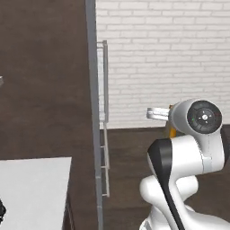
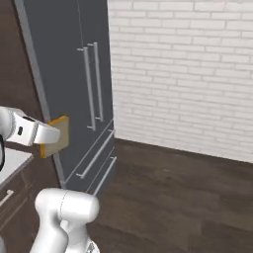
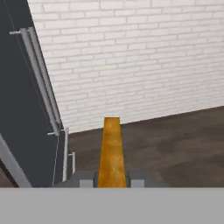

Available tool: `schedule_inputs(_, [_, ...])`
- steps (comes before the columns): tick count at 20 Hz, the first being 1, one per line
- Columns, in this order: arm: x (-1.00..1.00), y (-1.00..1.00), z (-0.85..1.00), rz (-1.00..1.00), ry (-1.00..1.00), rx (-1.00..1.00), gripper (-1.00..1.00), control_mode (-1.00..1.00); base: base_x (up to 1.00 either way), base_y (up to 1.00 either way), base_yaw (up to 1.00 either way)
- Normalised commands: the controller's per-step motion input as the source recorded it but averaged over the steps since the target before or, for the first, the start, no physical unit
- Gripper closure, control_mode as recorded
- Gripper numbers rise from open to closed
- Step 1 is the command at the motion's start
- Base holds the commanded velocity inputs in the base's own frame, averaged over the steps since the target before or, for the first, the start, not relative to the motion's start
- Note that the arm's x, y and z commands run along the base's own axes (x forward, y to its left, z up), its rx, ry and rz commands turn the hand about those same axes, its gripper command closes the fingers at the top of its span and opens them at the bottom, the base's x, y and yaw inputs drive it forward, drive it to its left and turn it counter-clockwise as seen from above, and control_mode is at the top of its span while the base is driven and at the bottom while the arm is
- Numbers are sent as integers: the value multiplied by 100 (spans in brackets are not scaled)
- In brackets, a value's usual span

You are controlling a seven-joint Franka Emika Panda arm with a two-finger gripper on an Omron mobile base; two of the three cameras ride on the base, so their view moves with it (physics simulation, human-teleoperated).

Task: Start the toaster. Once the lever pops up, take the bread to the plate on the dining counter.

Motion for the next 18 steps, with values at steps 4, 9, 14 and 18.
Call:
schedule_inputs(4, [0,0,0,0,0,0,100,100,0,-15,-81])
schedule_inputs(9, [0,0,0,0,0,0,100,100,0,-22,-81])
schedule_inputs(14, [0,0,0,0,0,0,100,100,5,-20,-78])
schedule_inputs(18, [0,0,0,0,0,0,100,100,38,-1,-58])
